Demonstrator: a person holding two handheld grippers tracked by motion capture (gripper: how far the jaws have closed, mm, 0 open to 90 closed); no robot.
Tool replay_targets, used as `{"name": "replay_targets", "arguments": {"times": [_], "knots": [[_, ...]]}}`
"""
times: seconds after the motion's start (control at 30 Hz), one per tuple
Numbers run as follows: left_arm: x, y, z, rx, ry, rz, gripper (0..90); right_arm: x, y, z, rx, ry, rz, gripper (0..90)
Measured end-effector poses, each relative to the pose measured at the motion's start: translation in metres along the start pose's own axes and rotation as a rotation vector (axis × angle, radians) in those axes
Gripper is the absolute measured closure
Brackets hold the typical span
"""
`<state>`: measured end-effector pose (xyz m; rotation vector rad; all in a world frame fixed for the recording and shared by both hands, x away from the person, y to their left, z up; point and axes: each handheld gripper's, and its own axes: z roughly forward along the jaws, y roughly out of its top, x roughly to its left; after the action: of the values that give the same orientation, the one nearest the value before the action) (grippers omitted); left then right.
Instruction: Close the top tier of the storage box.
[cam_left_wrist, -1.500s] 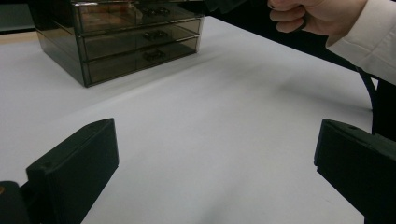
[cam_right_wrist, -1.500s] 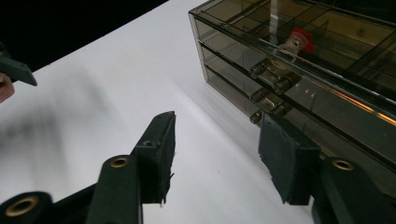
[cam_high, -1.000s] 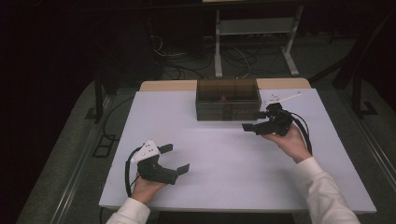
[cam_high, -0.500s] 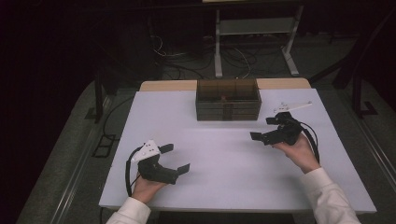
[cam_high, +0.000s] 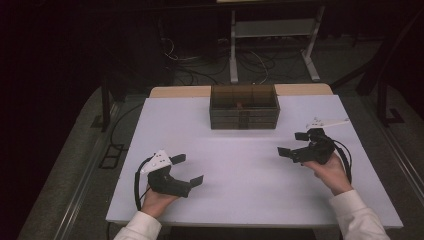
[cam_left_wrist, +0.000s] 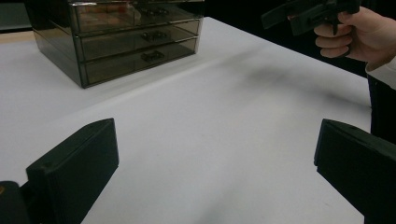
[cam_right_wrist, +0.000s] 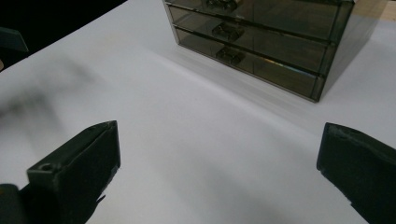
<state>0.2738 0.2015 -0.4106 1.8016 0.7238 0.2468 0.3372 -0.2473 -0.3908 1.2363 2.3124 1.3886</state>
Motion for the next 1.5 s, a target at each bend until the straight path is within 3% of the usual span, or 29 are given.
{"name": "replay_targets", "arguments": {"times": [0.57, 0.87, 1.5], "knots": [[0.004, 0.0, -0.001, -0.001, 0.009, -0.008, 0.0, 0.0, -0.025, -0.02, -0.031, -0.012, 0.019, 0.0], [0.004, 0.0, -0.001, 0.004, 0.007, -0.004, 0.0, 0.006, -0.038, -0.027, -0.053, -0.015, 0.008, 0.0], [0.003, 0.0, 0.001, 0.011, -0.003, -0.002, 0.0, 0.006, -0.066, -0.042, -0.09, -0.077, -0.009, 0.0]]}}
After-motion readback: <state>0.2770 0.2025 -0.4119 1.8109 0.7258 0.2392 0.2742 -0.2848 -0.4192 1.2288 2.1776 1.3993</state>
